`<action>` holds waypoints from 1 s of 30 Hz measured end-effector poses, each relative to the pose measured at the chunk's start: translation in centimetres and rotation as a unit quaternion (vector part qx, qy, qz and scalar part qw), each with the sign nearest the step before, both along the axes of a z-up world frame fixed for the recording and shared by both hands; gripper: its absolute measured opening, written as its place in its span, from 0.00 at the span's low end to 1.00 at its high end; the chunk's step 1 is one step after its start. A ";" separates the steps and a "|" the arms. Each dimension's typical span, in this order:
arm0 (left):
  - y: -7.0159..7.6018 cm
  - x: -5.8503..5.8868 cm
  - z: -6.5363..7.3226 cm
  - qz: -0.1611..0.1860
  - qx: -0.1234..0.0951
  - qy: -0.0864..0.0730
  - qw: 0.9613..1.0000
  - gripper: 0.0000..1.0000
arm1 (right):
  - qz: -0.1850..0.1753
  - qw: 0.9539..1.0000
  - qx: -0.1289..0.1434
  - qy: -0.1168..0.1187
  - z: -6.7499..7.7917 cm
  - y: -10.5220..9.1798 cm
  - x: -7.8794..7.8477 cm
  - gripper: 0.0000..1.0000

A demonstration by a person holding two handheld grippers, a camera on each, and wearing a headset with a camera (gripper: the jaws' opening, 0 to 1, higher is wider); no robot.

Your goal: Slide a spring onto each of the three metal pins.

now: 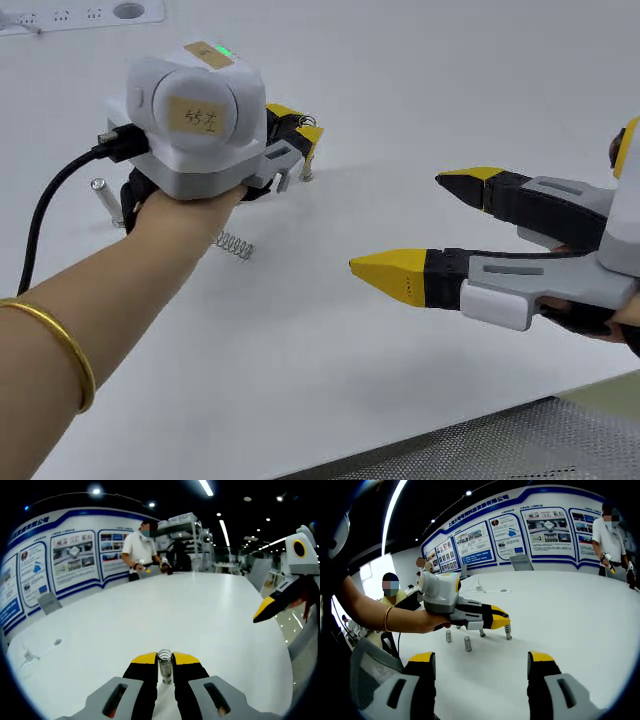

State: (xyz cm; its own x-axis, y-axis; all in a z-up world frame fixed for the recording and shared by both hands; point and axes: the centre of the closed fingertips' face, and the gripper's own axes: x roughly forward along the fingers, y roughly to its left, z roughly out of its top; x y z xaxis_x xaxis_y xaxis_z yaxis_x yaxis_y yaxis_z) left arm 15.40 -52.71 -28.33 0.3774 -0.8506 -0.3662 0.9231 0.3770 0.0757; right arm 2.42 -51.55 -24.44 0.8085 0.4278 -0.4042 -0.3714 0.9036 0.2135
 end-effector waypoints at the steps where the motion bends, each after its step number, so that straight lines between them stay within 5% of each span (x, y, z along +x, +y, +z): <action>1: 0.0 0.0 -0.1 0.000 0.000 0.001 1.000 0.11 | 0.000 1.000 0.000 0.000 0.0 0.0 0.0 0.76; 15: 0.4 0.0 -1.1 0.002 0.028 0.001 1.000 0.11 | -0.004 1.000 0.000 0.002 -0.1 -0.3 0.1 0.75; 30: 0.6 0.2 -1.4 0.002 0.031 0.019 0.999 0.13 | -0.002 1.000 0.001 0.001 0.0 0.0 0.3 0.75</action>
State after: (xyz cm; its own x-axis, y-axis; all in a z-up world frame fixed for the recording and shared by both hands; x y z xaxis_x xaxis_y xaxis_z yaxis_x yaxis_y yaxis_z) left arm 15.60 -52.16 -29.75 0.3655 -0.8246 -0.4319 0.9242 0.3766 0.0630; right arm 2.76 -51.58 -24.49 0.8092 0.4262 -0.4044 -0.3682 0.9042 0.2163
